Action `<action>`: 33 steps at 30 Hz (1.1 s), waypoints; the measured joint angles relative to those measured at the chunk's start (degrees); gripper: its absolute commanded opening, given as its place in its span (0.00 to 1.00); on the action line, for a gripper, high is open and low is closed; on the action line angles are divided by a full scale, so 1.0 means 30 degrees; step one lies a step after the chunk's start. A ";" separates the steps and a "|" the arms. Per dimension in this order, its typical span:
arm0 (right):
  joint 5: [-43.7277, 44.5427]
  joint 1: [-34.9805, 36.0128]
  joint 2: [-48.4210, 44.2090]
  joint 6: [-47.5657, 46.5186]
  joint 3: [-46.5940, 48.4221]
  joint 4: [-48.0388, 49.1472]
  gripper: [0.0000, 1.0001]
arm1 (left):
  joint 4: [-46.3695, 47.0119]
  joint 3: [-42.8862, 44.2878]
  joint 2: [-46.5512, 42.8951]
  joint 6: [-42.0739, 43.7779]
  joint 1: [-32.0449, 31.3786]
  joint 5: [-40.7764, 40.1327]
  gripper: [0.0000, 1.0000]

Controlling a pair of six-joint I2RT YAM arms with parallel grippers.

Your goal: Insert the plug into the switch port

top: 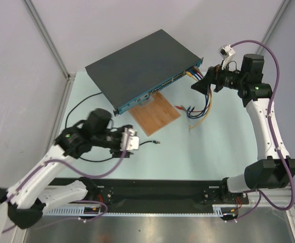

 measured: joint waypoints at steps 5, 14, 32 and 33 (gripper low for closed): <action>-0.0007 -0.0641 -0.0058 0.0197 -0.0211 0.0080 1.00 | 0.0102 0.0240 0.4794 0.0809 -0.3497 -0.3577 0.63; 0.0044 -0.2062 -0.0415 0.0197 -0.1158 -0.0073 1.00 | 0.1581 0.4299 1.4564 0.0809 -0.4393 -0.7992 0.46; 0.0044 -0.2521 -0.0619 -0.0051 -0.1603 -0.0291 1.00 | 0.2637 0.6557 2.0793 0.1326 -0.4699 -1.0819 0.34; 0.0051 -0.2528 -0.0634 -0.0095 -0.1610 -0.0291 1.00 | 0.2659 0.6557 2.0866 0.1348 -0.4699 -1.0819 0.33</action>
